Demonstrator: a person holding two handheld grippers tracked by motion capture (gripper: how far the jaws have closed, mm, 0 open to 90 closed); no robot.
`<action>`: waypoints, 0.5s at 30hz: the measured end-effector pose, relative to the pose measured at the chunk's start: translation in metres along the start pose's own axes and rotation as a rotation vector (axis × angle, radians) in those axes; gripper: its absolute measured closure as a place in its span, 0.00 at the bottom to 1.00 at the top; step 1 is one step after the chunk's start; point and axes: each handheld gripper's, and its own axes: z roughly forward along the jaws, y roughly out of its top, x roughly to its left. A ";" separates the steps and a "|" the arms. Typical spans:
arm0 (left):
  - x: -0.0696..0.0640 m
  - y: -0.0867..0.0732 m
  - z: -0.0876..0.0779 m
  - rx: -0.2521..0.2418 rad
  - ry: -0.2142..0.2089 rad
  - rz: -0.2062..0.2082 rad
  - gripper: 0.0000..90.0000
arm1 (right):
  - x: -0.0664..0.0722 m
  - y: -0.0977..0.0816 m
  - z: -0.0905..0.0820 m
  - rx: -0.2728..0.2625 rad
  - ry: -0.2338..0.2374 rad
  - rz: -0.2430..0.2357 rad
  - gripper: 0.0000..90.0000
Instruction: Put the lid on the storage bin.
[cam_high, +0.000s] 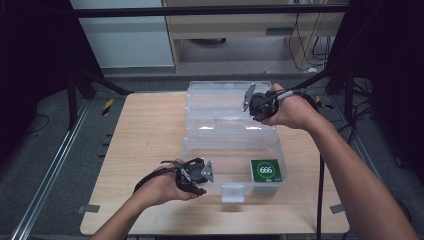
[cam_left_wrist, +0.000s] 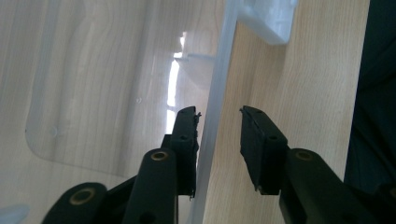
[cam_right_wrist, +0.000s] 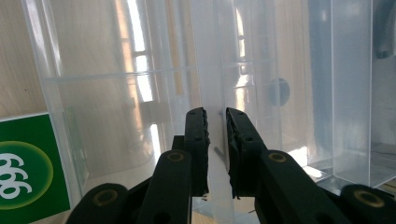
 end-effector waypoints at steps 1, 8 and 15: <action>0.000 0.000 0.001 -0.003 0.007 -0.003 0.77 | 0.000 0.000 0.000 0.001 -0.003 -0.002 0.89; 0.004 -0.001 0.001 -0.014 0.016 -0.029 0.89 | 0.000 0.001 0.000 -0.005 -0.002 -0.010 0.89; 0.003 0.000 0.001 -0.001 0.028 -0.023 0.90 | 0.001 0.003 0.000 0.000 -0.003 -0.038 0.91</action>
